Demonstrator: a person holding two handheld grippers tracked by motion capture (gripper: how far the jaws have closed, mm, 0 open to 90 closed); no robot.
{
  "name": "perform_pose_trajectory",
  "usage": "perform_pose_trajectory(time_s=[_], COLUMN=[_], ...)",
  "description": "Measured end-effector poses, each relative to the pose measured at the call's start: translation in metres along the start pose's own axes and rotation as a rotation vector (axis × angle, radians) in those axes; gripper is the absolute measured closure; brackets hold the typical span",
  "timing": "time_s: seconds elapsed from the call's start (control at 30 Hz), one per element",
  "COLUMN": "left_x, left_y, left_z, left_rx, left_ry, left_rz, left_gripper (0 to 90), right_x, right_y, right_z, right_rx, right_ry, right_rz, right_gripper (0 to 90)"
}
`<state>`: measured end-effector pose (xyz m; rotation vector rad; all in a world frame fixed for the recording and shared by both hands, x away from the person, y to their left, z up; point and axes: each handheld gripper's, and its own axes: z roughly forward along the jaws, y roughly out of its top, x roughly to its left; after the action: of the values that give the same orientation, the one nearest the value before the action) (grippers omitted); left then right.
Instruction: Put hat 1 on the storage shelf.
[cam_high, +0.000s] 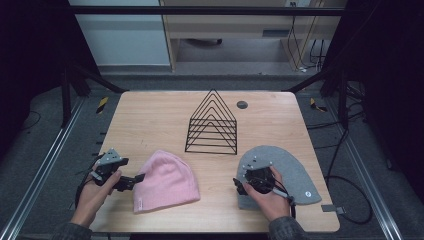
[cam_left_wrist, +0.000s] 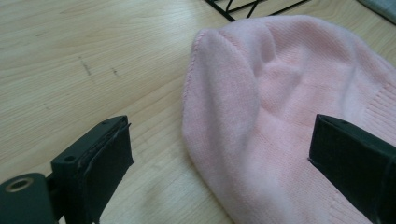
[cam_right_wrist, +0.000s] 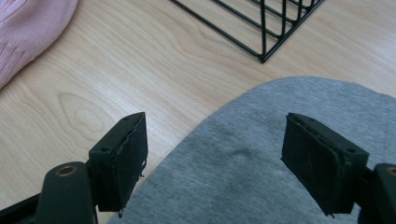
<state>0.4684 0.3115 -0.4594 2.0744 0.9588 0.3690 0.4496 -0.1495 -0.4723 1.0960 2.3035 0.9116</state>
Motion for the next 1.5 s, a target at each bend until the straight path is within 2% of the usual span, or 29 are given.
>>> perform_pose_trajectory(time_s=[0.1, 0.13, 0.2, 0.23, 0.3, 0.4, 0.43, 0.53, 0.57, 0.67, 0.8, 0.87, 0.93, 0.97, 1.03, 1.07, 1.13, 1.3, 1.33, 1.5], left_x=[-0.002, -0.005, -0.007, -0.012, -0.014, -0.013, -0.01, -0.009, -0.008, -0.004, 0.004, 0.006, 0.006, 0.006, 0.005, 0.004, 0.003, 0.003, 0.002, -0.004], left_y=[0.001, 0.003, 0.004, 0.009, 0.016, 0.023, 0.033, 0.041, 0.049, 0.054, 0.053, 0.049, 0.043, 0.041, 0.039, 0.038, 0.038, 0.034, 0.034, 0.033], left_z=[0.002, 0.002, 0.002, 0.002, 0.005, 0.01, 0.017, 0.023, 0.031, 0.044, 0.053, 0.055, 0.056, 0.056, 0.058, 0.058, 0.058, 0.063, 0.063, 0.065], left_rx=[0.011, 0.028, 0.029, 0.031, 0.041, 0.058, 0.064, 0.067, 0.078, 0.104, 0.111, 0.111, 0.084, 0.091, 0.125, 0.125, 0.127, 0.183, 0.182, 0.206], left_ry=[-0.025, -0.048, -0.057, -0.068, -0.074, -0.071, -0.053, -0.053, -0.061, -0.034, -0.024, -0.03, -0.041, -0.041, -0.008, -0.003, -0.006, -0.013, -0.023, -0.01], left_rz=[0.003, 0.015, 0.016, 0.038, 0.047, 0.044, 0.038, 0.035, 0.029, 0.038, 0.002, -0.005, -0.029, -0.03, 0.001, -0.003, -0.004, 0.02, 0.014, 0.012], left_gripper=[5.8, 5.9, 5.9, 5.8, 5.7, 5.9, 6.6, 11.9, 13.2, 18.2, 29.8, 33.3, 36.1, 38.4, 41.0, 43.0, 45.0, 51.9, 53.4, 68.0], right_x=[-0.001, -0.002, -0.002, -0.002, -0.003, -0.005, -0.006, -0.009, -0.009, -0.01, -0.012, -0.01, -0.008, -0.007, -0.005, -0.005, -0.004, -0.006, -0.006, -0.006], right_y=[0.0, 0.0, 0.0, 0.0, -0.001, -0.002, -0.002, -0.003, -0.003, -0.002, -0.002, -0.002, -0.001, -0.001, -0.001, -0.001, 0.0, 0.001, 0.001, 0.001], right_z=[-0.001, 0.0, 0.0, 0.001, 0.0, 0.0, 0.0, 0.0, 0.001, 0.002, 0.001, 0.0, 0.0, 0.0, 0.001, 0.001, 0.002, 0.001, 0.0, -0.003], right_rx=[-0.012, -0.016, -0.022, -0.027, -0.031, -0.031, -0.032, -0.05, -0.043, -0.028, -0.048, -0.055, -0.055, -0.052, -0.046, -0.045, -0.046, -0.052, -0.052, -0.074], right_ry=[-0.004, -0.01, -0.019, -0.024, -0.028, -0.031, -0.032, -0.011, -0.018, -0.014, 0.011, 0.007, 0.007, 0.009, 0.01, 0.01, 0.01, 0.01, 0.009, 0.008], right_rz=[0.004, 0.001, -0.003, -0.005, 0.003, 0.004, 0.016, 0.077, 0.079, 0.089, 0.117, 0.111, 0.102, 0.101, 0.096, 0.095, 0.093, 0.088, 0.09, 0.098], right_gripper=[23.5, 23.5, 23.6, 24.0, 25.5, 26.1, 26.1, 25.8, 25.0, 24.8, 30.5, 32.0, 33.2, 33.6, 33.8, 33.8, 33.9, 33.7, 33.6, 33.7])
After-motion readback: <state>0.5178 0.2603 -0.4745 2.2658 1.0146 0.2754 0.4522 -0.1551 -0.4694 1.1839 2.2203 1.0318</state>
